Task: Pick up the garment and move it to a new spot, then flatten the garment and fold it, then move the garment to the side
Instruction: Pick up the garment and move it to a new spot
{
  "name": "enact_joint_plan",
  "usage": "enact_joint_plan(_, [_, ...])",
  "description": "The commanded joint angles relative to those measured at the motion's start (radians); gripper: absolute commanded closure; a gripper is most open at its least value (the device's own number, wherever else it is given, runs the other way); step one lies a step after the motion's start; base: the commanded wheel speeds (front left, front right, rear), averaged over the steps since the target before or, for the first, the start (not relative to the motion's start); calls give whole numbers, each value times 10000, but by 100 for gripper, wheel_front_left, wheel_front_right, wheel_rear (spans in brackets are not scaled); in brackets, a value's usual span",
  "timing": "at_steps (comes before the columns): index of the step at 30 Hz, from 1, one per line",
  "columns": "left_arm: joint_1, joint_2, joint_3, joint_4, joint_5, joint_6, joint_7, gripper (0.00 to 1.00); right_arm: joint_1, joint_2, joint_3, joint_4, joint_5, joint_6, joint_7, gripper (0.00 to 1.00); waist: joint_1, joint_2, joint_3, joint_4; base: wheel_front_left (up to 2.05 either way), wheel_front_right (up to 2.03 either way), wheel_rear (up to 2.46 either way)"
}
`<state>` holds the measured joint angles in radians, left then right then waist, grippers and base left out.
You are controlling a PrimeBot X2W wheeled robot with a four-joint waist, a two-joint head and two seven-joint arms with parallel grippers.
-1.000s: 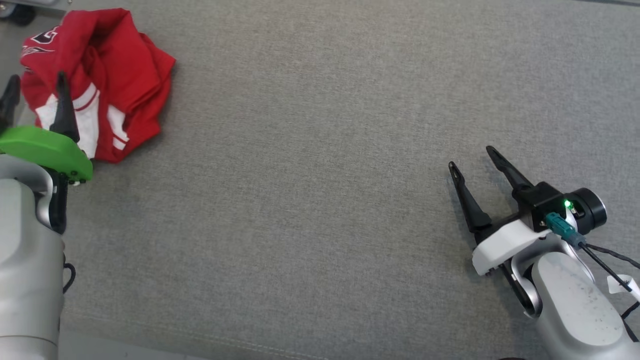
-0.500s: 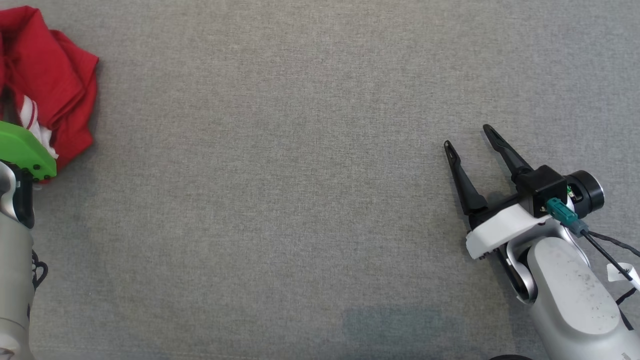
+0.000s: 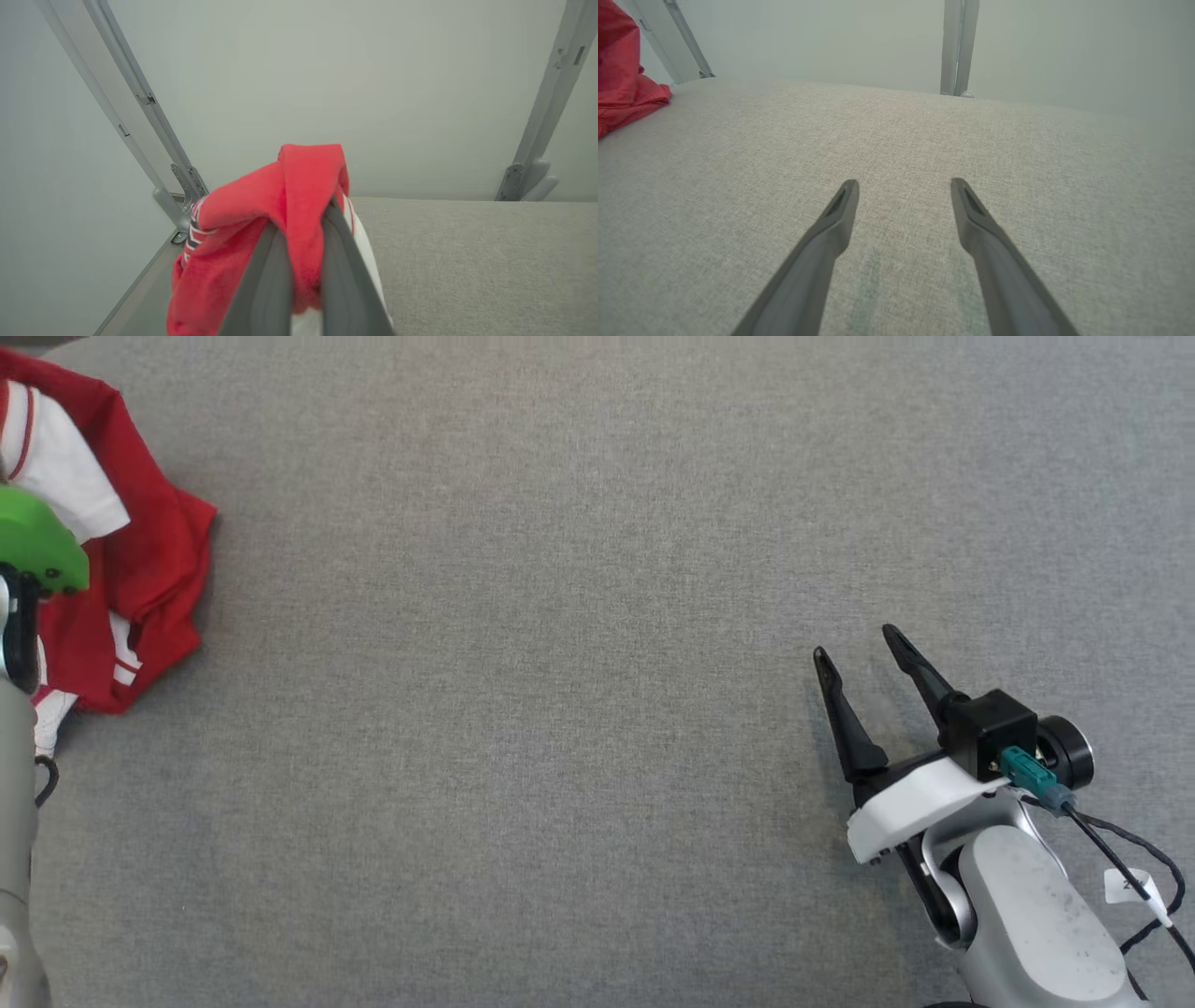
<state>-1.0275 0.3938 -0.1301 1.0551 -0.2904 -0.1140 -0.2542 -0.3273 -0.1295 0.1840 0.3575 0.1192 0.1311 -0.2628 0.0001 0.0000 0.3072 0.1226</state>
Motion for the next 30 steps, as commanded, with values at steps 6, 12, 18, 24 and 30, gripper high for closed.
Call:
enact_joint_plan(6, [-358, -506, -538, -764, -301, -178, -17, 100, 693, 297, -367, 119, 199, -6, -30, 0, -1, 0, -1133, -205, 0, 0, 0])
enact_joint_plan(12, [288, -1150, -1835, -2153, -1283, -167, 188, 100, 990, 505, -489, 115, 224, -6, -30, 0, -1, 0, -1483, -676, 0, 0, 0])
enact_joint_plan(18, [1223, -2031, -3176, -3486, -2362, -170, 160, 100, 1082, 654, -412, 187, 163, -6, -30, 0, -1, 0, -1785, -1428, 0, 0, 0])
enact_joint_plan(24, [1842, -3014, -4273, -4233, -3360, -166, 20, 100, 1167, 647, -424, 245, 107, -6, -30, 0, -1, 0, -1930, -2205, 0, 0, 0])
enact_joint_plan(30, [2205, -3263, -5133, -4188, -3611, -156, -99, 100, 1110, 610, -468, 220, 149, -6, -30, 0, -1, 0, -1650, -2688, 0, 0, 0])
